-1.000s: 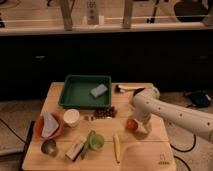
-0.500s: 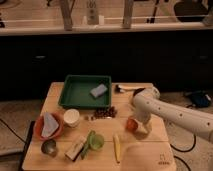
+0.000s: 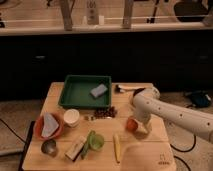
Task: Place apple in paper cup
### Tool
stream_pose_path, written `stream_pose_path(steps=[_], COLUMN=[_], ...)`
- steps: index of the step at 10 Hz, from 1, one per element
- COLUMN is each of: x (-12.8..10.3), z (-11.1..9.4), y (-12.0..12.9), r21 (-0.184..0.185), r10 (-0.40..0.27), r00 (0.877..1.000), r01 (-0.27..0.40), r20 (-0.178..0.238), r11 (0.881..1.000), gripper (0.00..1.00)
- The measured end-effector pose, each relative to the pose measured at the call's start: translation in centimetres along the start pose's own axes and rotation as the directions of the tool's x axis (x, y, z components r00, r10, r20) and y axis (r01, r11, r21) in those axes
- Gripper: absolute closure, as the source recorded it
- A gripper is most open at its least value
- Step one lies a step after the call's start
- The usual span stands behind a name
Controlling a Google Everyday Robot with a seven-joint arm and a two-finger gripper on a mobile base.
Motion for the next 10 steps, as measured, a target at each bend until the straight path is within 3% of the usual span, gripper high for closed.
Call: stream_pose_path(steps=[10], x=[-0.08], z=[0.05], y=[0.09], r21=[0.001], r10=[-0.029], r00=[1.000], r01=[0.029], r20=[0.002], r11=[1.000], gripper=[0.20])
